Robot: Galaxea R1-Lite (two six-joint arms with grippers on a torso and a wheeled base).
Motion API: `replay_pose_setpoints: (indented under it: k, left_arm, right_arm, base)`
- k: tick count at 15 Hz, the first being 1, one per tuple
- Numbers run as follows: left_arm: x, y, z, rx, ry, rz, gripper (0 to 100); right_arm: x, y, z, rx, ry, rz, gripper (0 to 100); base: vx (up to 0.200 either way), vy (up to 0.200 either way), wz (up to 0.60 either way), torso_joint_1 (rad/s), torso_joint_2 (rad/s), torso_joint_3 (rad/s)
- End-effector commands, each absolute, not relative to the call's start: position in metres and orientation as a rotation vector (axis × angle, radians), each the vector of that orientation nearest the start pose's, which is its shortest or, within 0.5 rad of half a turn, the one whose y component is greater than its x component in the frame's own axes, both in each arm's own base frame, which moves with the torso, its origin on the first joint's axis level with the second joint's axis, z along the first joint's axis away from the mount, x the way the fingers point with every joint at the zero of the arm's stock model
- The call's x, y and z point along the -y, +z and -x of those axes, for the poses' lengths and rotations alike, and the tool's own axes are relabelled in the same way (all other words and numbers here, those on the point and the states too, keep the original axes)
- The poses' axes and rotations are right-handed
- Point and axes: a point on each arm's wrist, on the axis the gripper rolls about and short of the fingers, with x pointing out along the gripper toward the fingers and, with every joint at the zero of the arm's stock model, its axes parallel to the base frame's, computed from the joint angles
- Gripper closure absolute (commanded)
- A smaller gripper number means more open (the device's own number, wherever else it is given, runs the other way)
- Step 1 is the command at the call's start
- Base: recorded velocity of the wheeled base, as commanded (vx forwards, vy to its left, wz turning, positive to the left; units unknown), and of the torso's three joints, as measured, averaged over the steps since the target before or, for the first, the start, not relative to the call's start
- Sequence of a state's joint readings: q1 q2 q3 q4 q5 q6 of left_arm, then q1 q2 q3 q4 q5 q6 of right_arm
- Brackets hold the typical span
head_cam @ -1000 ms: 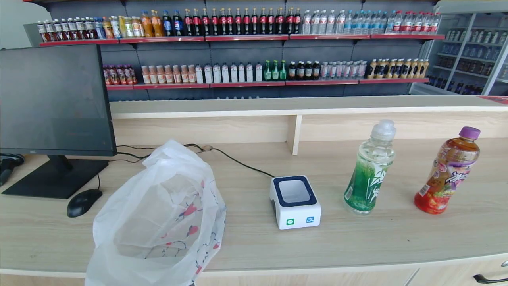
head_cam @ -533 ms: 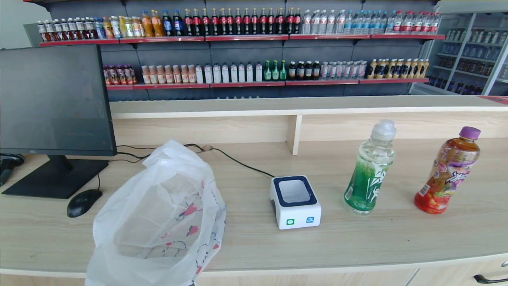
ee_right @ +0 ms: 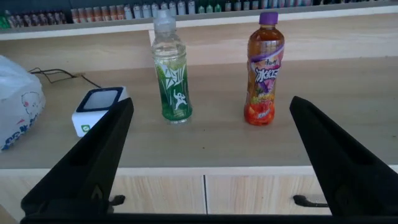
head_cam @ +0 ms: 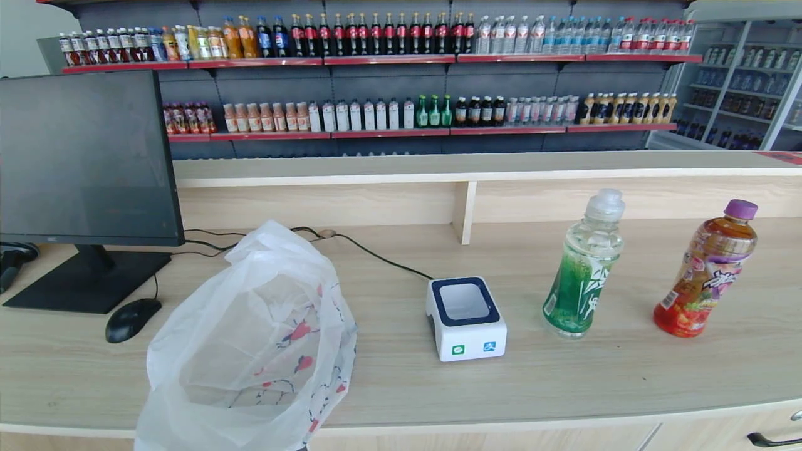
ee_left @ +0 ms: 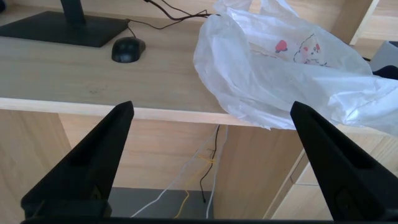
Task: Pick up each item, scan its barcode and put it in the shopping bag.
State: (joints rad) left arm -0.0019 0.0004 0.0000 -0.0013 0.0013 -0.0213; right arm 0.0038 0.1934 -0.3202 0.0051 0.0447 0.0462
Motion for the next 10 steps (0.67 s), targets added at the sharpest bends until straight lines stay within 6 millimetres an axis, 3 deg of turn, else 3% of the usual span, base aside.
replay_pose_setpoints:
  k: [1,6,10]
  left_arm:
    - [0.000,0.076,0.023,0.002,0.000,0.021,0]
    - [0.000,0.076,0.023,0.002,0.000,0.021,0]
    - [0.000,0.076,0.023,0.002,0.000,0.021,0]
  right_arm:
    - [-0.001,0.196,-0.002,0.056,0.053,-0.045,0]
    - [-0.004,0.210,-0.058,0.116,0.108,-0.004,0]
    - [-0.011,0.219,-0.116,0.164,0.143,0.013,0]
  base:
    - [0.000,0.000,0.00,0.000,0.00,0.000]
    - [0.000,0.000,0.00,0.000,0.00,0.000]
    - [0.000,0.000,0.00,0.000,0.00,0.000]
